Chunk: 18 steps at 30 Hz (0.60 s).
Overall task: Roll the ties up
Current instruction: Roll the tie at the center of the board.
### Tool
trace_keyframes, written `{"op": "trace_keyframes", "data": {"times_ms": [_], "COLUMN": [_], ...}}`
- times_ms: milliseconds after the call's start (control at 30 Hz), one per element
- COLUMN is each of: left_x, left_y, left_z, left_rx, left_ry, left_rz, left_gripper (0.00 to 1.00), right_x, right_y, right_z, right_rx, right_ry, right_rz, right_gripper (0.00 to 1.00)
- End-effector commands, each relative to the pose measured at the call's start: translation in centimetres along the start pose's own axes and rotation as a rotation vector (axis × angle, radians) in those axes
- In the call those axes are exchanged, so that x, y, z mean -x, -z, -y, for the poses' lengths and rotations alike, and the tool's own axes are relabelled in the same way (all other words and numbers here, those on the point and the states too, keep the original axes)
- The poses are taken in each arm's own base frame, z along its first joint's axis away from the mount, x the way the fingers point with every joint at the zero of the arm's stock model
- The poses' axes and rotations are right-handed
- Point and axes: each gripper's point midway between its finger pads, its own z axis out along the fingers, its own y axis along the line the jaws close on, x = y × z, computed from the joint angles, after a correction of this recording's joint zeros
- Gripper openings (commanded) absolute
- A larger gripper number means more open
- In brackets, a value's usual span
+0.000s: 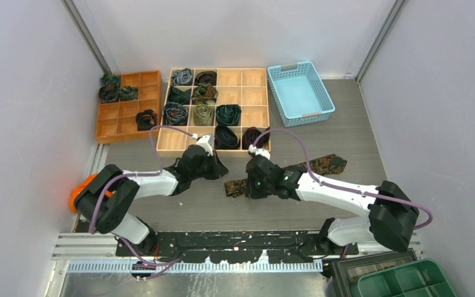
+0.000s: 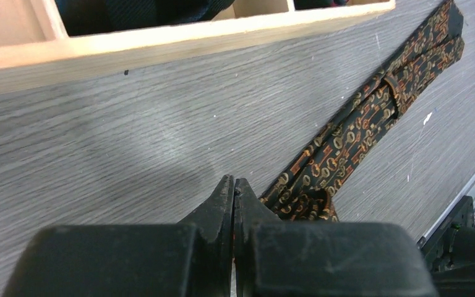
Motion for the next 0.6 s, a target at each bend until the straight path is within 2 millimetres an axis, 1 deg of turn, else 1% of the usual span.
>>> {"op": "trace_keyframes", "data": {"times_ms": [0, 133, 333, 467, 567], "left_x": [-0.1, -1.6, -2.7, -3.2, -3.6], "left_y": [-0.9, -1.6, -1.6, -1.4, -1.2], "left_z": [1.5, 1.5, 1.1, 0.9, 0.6], "left_rx": [-0.136, -0.173, -0.176, -0.173, -0.166], "left_ry": [-0.018, 0.018, 0.035, 0.036, 0.041], "left_rz": [0.004, -0.039, -0.061, -0.072, -0.078], "left_gripper": [0.00, 0.00, 0.00, 0.00, 0.00], "right_x": [-1.8, -3.3, -4.6, -4.7, -4.2], "right_y": [-1.4, -3.1, -5.7, -7.1, -7.8], "right_z": [-0.8, -0.8, 0.4, 1.0, 1.5], "right_rx": [0.013, -0.013, -0.096, -0.149, -0.197], "right_ry": [-0.062, -0.074, -0.073, -0.074, -0.063], "right_rz": [0.012, 0.009, 0.018, 0.040, 0.065], "right_gripper": [0.01, 0.01, 0.01, 0.01, 0.02]}}
